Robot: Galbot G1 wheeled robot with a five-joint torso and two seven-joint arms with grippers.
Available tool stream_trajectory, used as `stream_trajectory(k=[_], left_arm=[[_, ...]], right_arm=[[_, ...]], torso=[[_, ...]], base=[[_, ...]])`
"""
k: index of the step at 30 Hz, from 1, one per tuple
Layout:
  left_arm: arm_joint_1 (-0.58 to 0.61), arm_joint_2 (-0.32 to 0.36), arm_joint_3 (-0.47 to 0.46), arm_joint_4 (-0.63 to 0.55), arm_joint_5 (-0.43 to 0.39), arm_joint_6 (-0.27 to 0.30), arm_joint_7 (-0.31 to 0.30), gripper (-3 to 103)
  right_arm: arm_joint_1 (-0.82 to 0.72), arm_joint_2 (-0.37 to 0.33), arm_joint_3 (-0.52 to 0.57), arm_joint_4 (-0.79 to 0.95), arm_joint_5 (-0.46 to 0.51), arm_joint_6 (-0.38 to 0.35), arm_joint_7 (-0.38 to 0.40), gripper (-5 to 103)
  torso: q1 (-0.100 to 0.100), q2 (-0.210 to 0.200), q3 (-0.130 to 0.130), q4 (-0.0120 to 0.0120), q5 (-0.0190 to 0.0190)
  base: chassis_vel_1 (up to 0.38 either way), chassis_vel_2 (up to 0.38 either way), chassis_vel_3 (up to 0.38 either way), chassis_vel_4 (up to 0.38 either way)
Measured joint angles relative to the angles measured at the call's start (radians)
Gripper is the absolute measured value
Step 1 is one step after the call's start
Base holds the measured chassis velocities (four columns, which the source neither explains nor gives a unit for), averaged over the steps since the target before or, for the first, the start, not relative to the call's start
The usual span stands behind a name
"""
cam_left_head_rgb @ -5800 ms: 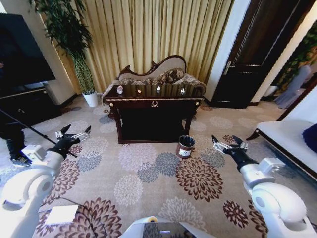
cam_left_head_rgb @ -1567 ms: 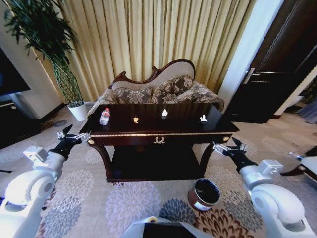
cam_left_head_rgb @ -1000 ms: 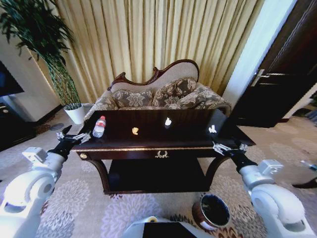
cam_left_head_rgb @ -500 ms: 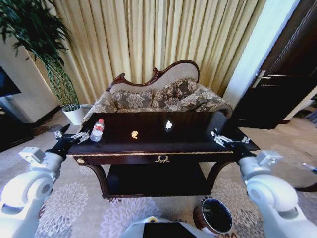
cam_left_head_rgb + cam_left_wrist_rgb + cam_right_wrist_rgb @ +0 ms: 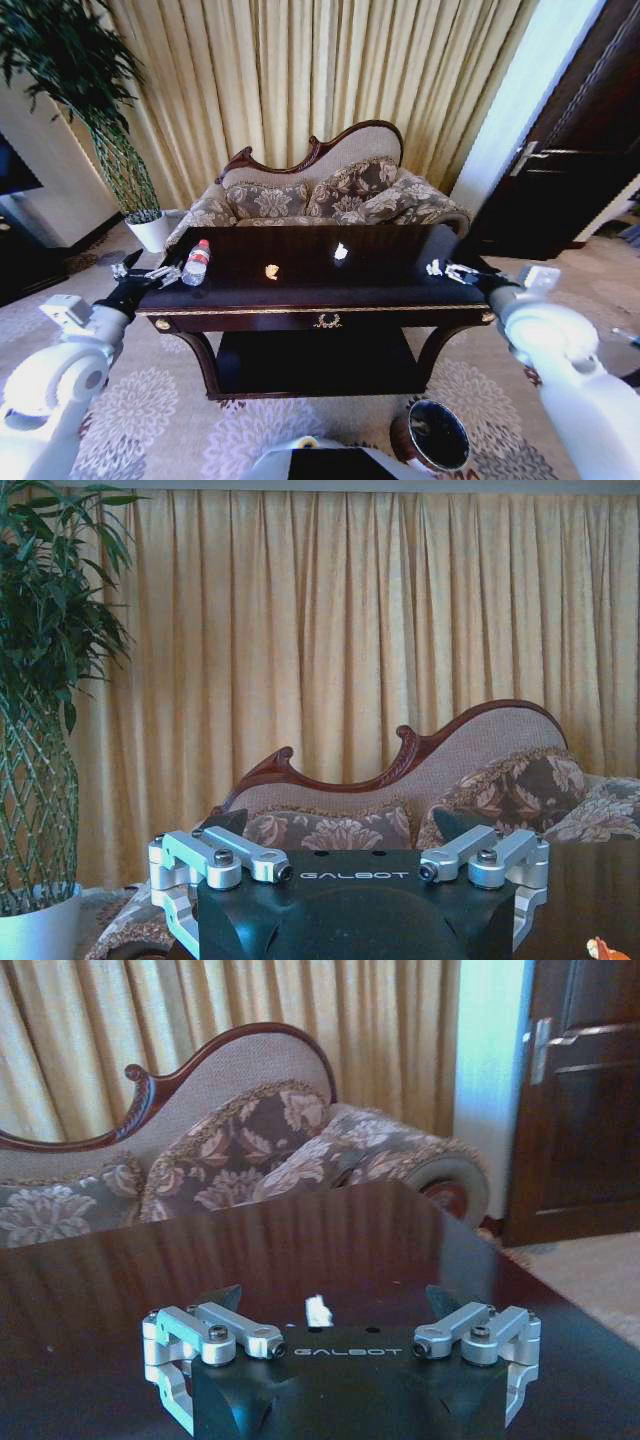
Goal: Move to the front of the table and place the trash on the table into the trash bin.
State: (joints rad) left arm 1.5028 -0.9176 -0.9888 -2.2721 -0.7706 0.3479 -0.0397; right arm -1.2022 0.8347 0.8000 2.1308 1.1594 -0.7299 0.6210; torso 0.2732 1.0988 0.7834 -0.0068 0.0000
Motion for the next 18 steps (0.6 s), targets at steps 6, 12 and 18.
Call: stream_trajectory(k=[6, 12, 18], left_arm=[[-0.003, 0.004, 0.006, -0.003, 0.002, 0.004, -0.002, 100], [-0.017, 0.001, 0.028, -0.003, 0.005, 0.01, -0.003, 100], [-0.02, 0.001, 0.031, -0.004, 0.005, 0.015, -0.004, 100]], right_arm=[[0.069, -0.009, -0.05, -0.065, 0.017, -0.006, -0.024, 100], [0.074, -0.02, -0.061, -0.108, -0.019, -0.006, -0.134, 100], [0.07, -0.036, -0.063, -0.12, -0.043, -0.006, -0.189, 100]], torso=[[0.0, 0.0, 0.0, -0.0003, 0.0001], [0.0, 0.0, 0.0, -0.0003, 0.0], [0.0, 0.0, 0.0, -0.0003, 0.0]], base=[[0.0, 0.0, 0.0, 0.0], [0.0, 0.0, 0.0, 0.0], [0.0, 0.0, 0.0, 0.0]])
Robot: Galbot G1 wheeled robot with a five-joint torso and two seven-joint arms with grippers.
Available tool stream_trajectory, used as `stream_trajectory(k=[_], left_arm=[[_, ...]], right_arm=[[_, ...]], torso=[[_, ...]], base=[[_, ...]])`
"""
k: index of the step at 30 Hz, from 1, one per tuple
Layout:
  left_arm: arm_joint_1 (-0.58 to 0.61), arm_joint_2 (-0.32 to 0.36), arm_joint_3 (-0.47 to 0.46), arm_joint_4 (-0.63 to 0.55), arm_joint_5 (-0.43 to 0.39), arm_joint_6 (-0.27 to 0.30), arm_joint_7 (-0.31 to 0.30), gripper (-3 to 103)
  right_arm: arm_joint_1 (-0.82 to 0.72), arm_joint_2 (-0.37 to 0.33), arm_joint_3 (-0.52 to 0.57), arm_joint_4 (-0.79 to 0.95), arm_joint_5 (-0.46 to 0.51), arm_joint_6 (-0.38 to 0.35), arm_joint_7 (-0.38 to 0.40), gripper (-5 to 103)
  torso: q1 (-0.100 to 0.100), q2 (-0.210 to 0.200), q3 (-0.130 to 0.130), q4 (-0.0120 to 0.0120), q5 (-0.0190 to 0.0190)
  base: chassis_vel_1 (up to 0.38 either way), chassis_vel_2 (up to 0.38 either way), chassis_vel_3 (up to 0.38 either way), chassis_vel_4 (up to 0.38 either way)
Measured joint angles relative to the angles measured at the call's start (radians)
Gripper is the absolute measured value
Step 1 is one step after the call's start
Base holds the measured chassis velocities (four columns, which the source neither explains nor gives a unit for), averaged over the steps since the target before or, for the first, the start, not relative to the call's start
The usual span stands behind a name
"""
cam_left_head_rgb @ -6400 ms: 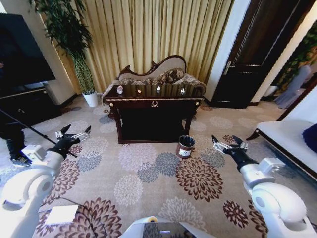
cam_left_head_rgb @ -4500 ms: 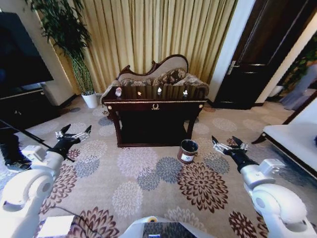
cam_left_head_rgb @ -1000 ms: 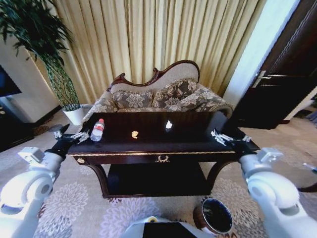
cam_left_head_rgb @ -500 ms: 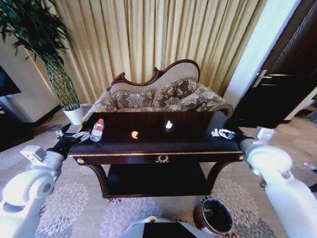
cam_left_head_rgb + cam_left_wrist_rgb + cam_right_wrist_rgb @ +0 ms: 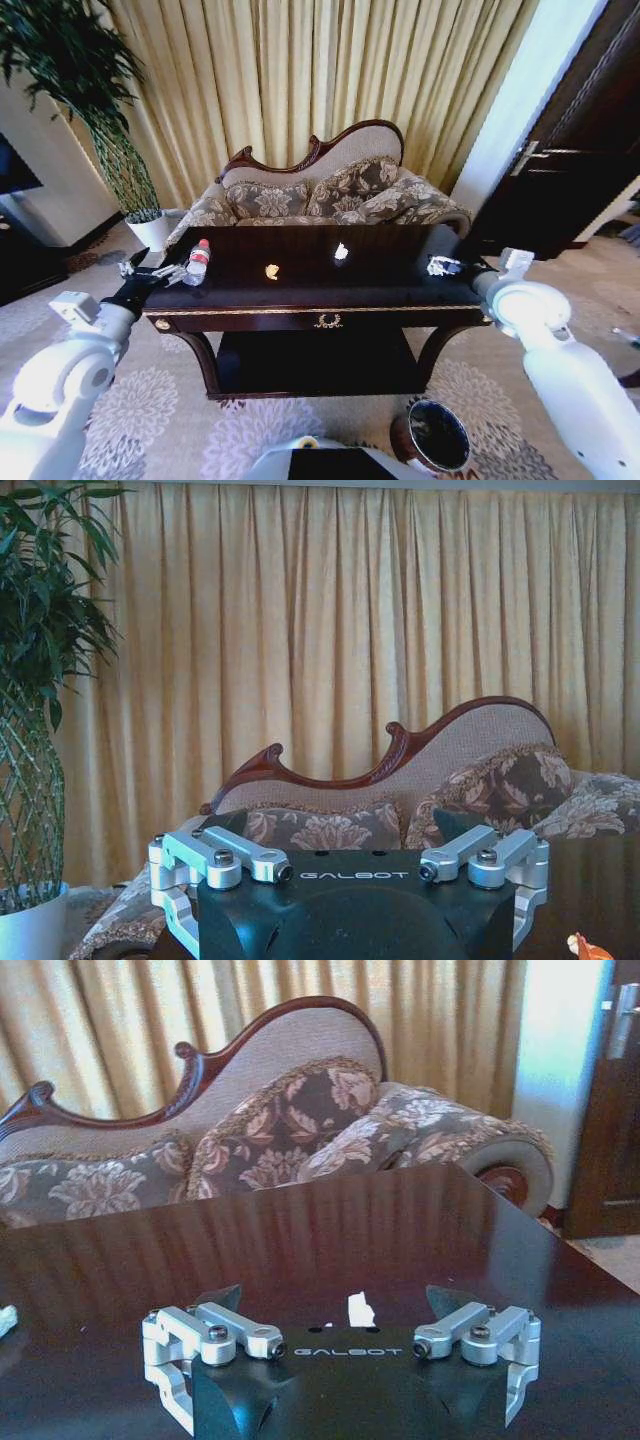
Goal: Move to the front of the table and place the trash on the table into the trash bin.
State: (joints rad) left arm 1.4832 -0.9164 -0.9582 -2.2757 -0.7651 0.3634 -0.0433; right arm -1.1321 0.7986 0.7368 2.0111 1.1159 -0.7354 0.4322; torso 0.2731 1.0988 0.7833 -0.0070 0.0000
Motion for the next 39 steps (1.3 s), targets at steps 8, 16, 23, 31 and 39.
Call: stream_trajectory(k=[8, 16, 23, 31, 39], left_arm=[[0.001, -0.003, 0.001, 0.0, 0.001, 0.001, 0.0, 100], [0.003, -0.005, -0.005, 0.004, 0.001, 0.001, 0.0, 100], [0.001, -0.006, -0.005, 0.01, 0.001, 0.0, 0.0, 100], [-0.006, -0.001, -0.005, 0.011, 0.0, -0.002, 0.001, 100], [-0.008, -0.002, -0.001, 0.009, 0.0, -0.002, 0.001, 100]], right_arm=[[0.034, -0.029, -0.057, -0.047, -0.039, 0.002, -0.047, 100], [0.073, -0.026, -0.113, -0.096, -0.066, 0.003, -0.045, 100], [0.079, -0.017, -0.129, -0.134, -0.102, 0.003, -0.046, 100], [0.082, -0.01, -0.131, -0.162, -0.137, 0.004, -0.061, 100], [0.075, -0.008, -0.13, -0.165, -0.15, 0.004, -0.069, 91]], torso=[[0.0, 0.0, 0.0, 0.0002, 0.0], [0.0, 0.0, 0.0, 0.0001, 0.0], [0.0, 0.0, 0.0, 0.0, 0.0], [0.0, 0.0, 0.0, 0.0, 0.0001], [0.0, 0.0, 0.0, 0.0001, 0.0]], base=[[0.0, 0.0, 0.0, 0.0], [0.0, 0.0, 0.0, 0.0], [0.0, 0.0, 0.0, 0.0], [0.0, 0.0, 0.0, 0.0], [0.0, 0.0, 0.0, 0.0]])
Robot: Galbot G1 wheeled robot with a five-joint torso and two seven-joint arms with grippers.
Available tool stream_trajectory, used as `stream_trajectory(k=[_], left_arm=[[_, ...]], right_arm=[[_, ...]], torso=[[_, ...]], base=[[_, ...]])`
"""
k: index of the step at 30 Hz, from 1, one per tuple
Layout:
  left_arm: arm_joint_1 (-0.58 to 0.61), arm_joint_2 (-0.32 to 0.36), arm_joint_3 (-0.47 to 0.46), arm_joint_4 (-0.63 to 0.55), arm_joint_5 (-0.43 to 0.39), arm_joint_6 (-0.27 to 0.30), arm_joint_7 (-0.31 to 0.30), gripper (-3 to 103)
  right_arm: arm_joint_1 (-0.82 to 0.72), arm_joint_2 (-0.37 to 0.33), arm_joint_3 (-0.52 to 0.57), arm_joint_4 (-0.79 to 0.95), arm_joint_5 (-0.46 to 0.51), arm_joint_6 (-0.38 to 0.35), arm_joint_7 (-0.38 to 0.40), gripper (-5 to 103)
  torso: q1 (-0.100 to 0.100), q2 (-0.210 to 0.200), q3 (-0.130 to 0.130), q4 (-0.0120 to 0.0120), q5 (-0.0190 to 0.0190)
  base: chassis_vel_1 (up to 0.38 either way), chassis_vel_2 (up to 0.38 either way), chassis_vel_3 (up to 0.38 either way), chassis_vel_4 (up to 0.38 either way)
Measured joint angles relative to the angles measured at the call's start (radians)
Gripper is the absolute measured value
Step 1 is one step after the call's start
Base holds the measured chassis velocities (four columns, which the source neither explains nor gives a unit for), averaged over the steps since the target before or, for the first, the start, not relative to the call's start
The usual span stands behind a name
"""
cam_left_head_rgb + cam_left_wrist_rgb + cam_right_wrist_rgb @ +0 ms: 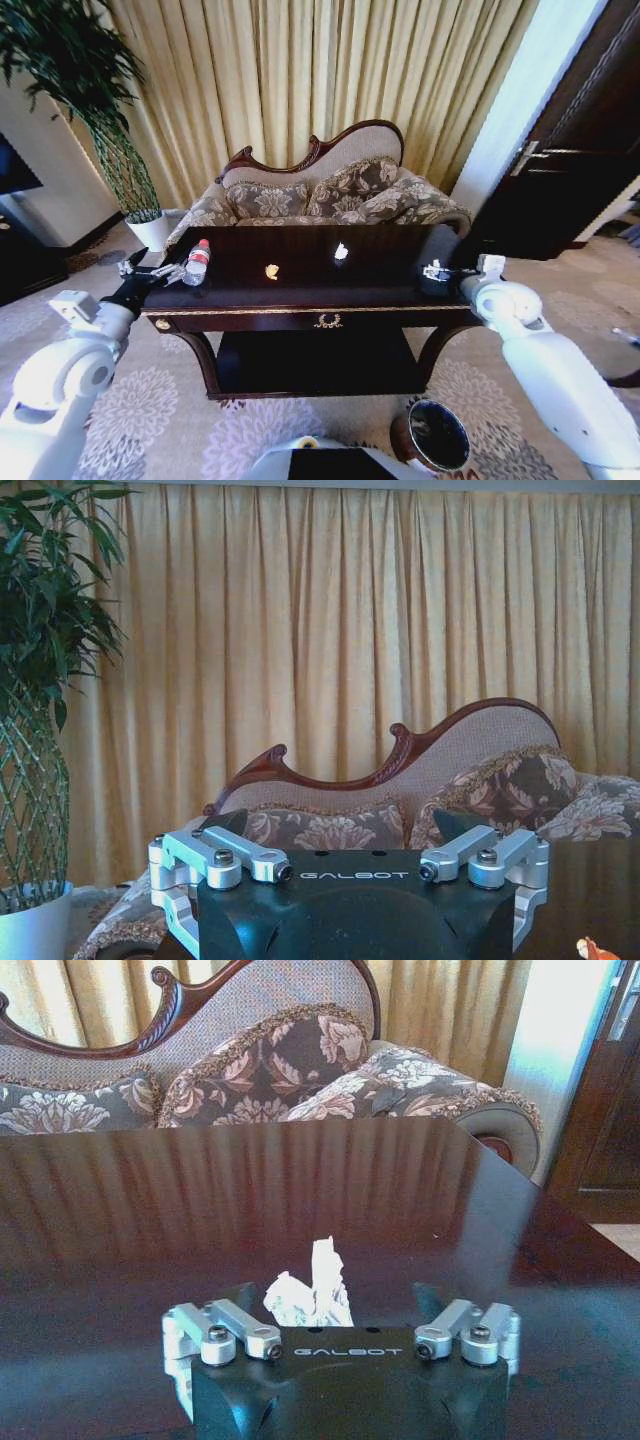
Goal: Move to the front of the table and place the trash on the table into the trash bin.
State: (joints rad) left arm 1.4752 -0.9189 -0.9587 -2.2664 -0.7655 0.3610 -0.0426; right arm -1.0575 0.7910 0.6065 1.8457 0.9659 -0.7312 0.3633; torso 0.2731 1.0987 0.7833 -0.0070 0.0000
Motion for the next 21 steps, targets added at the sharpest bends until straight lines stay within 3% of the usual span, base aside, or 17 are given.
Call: stream_trajectory(k=[5, 7, 8, 9, 11, 13, 18, 19, 21], left_arm=[[-0.002, 0.001, 0.002, -0.002, 0.0, 0.0, 0.0, 100], [-0.003, 0.002, 0.003, -0.002, 0.0, 0.0, 0.0, 100], [-0.006, 0.004, 0.005, -0.003, 0.0, 0.0, 0.0, 100], [-0.006, 0.004, 0.005, -0.003, 0.0, 0.0, 0.0, 100], [-0.012, 0.006, 0.01, -0.004, 0.0, 0.0, 0.0, 100], [-0.014, 0.007, 0.012, -0.004, 0.0, 0.0, 0.0, 100], [-0.018, 0.008, 0.016, -0.011, -0.001, 0.0, 0.0, 100], [-0.018, 0.008, 0.016, -0.011, -0.001, 0.0, 0.0, 100], [-0.014, 0.007, 0.014, -0.012, -0.001, 0.0, 0.0, 100]], right_arm=[[-0.011, -0.001, 0.01, 0.002, -0.006, 0.0, -0.008, 70], [-0.013, -0.002, 0.012, 0.002, -0.006, 0.0, -0.009, 70], [-0.02, -0.002, 0.019, 0.004, -0.01, 0.0, -0.015, 59], [-0.02, -0.002, 0.019, 0.004, -0.01, 0.0, -0.015, 59], [-0.027, -0.003, 0.027, 0.006, -0.012, 0.0, -0.02, 48], [-0.029, -0.005, 0.029, 0.006, -0.012, 0.0, -0.022, 48], [-0.041, -0.009, 0.045, 0.01, -0.014, 0.001, -0.032, 27], [-0.041, -0.009, 0.045, 0.01, -0.014, 0.001, -0.032, 27], [-0.054, -0.007, 0.055, 0.016, -0.017, 0.001, -0.036, 10]], torso=[[0.0, 0.0, 0.0, 0.0, 0.0], [0.0, 0.0, 0.0, 0.0, 0.0], [0.0, 0.0, 0.0, 0.0, 0.0], [0.0, 0.0, 0.0, 0.0, 0.0], [0.0, 0.0, 0.0, -0.0001, 0.0], [0.0, 0.0, 0.0, 0.0, 0.0], [0.0, 0.0, 0.0, 0.0, 0.0], [0.0, 0.0, 0.0, 0.0, 0.0], [0.0, 0.0, 0.0, 0.0, 0.0]], base=[[0.0, 0.0, 0.0, 0.0], [0.0, 0.0, 0.0, 0.0], [0.0, 0.0, 0.0, 0.0], [0.0, 0.0, 0.0, 0.0], [0.0, 0.0, 0.0, 0.0], [0.0, 0.0, 0.0, 0.0], [0.0, 0.0, 0.0, 0.0], [0.0, 0.0, 0.0, 0.0], [0.0, 0.0, 0.0, 0.0]])
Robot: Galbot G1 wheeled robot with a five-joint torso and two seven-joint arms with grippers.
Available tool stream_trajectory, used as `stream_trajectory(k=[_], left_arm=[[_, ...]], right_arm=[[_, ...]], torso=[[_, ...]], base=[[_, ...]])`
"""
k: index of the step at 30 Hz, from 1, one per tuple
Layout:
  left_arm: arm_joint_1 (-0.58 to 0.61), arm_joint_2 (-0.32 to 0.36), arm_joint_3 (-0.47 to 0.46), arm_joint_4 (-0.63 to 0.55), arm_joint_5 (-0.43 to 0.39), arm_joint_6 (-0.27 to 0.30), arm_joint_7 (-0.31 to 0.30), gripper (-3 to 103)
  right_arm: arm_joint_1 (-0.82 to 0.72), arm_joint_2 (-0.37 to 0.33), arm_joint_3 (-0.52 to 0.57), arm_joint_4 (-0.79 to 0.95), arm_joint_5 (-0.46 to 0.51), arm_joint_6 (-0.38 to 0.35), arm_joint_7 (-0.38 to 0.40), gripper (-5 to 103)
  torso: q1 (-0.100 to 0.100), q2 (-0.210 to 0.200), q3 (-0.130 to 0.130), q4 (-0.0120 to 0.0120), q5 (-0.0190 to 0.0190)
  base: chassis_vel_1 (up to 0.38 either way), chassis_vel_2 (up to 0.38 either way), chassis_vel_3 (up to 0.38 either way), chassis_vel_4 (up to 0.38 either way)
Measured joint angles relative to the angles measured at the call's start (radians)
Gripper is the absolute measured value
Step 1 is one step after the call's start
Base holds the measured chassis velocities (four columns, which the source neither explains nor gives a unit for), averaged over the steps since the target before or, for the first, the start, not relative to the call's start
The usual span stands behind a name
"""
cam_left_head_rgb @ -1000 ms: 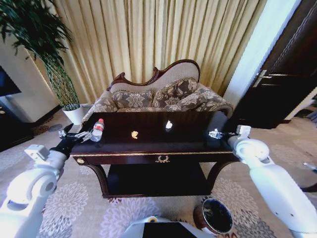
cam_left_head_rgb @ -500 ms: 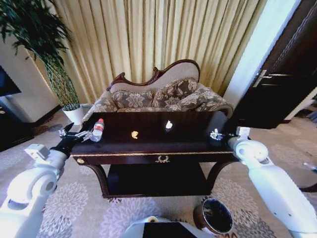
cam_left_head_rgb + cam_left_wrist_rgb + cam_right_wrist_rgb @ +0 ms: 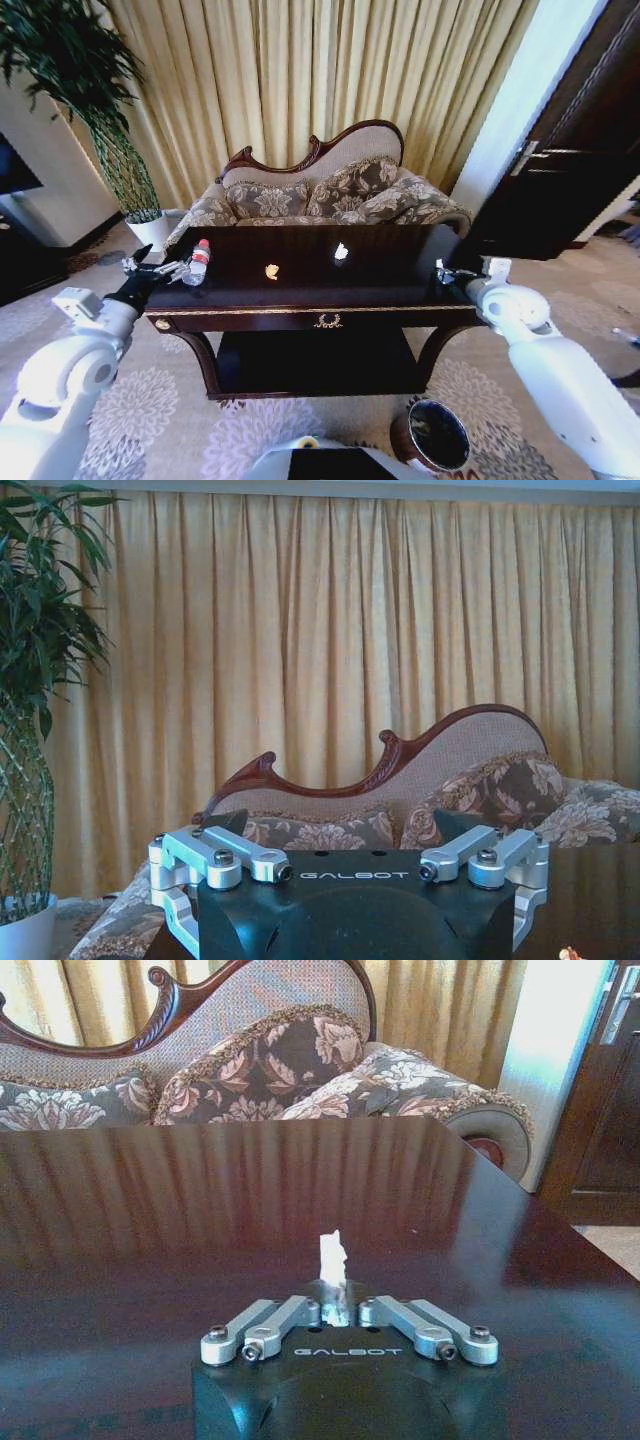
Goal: Move to the front of the table and place the trash on the table into the trash bin.
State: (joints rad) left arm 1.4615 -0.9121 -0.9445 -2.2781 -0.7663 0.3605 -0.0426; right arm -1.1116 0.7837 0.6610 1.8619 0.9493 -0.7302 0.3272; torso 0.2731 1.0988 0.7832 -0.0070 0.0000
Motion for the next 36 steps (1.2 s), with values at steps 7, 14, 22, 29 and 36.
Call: stream_trajectory(k=[7, 14, 22, 29, 36], left_arm=[[0.004, 0.0, -0.006, -0.002, -0.002, 0.0, 0.0, 100], [0.003, -0.003, -0.013, 0.0, -0.005, -0.001, -0.004, 100], [0.012, -0.01, -0.022, 0.007, -0.006, -0.007, -0.003, 100], [0.014, -0.005, -0.032, 0.013, -0.009, -0.009, -0.002, 100], [0.011, -0.002, -0.03, 0.017, -0.01, -0.009, -0.002, 100]], right_arm=[[-0.029, 0.02, 0.018, 0.037, 0.001, 0.043, -0.008, 1], [-0.1, 0.043, 0.076, 0.13, -0.045, 0.233, -0.038, 0], [-0.182, 0.101, 0.118, 0.258, -0.095, 0.35, -0.019, 0], [-0.22, 0.158, 0.118, 0.332, -0.169, 0.396, -0.01, 0], [-0.249, 0.175, 0.143, 0.37, -0.191, 0.384, -0.012, 0]], torso=[[0.0, 0.0, 0.0, 0.0001, 0.0001], [0.0, 0.0, 0.0, 0.0, -0.0001], [0.0, 0.0, 0.0, 0.0, -0.0002], [0.0, 0.0, 0.0, 0.0001, 0.0001], [0.0, 0.0, 0.0, 0.0, -0.0001]], base=[[0.0, 0.0, 0.0, 0.0], [0.0, 0.0, 0.0, 0.0], [0.0, 0.0, 0.0, 0.0], [0.0, 0.0, 0.0, 0.0], [0.0, 0.0, 0.0, 0.0]])
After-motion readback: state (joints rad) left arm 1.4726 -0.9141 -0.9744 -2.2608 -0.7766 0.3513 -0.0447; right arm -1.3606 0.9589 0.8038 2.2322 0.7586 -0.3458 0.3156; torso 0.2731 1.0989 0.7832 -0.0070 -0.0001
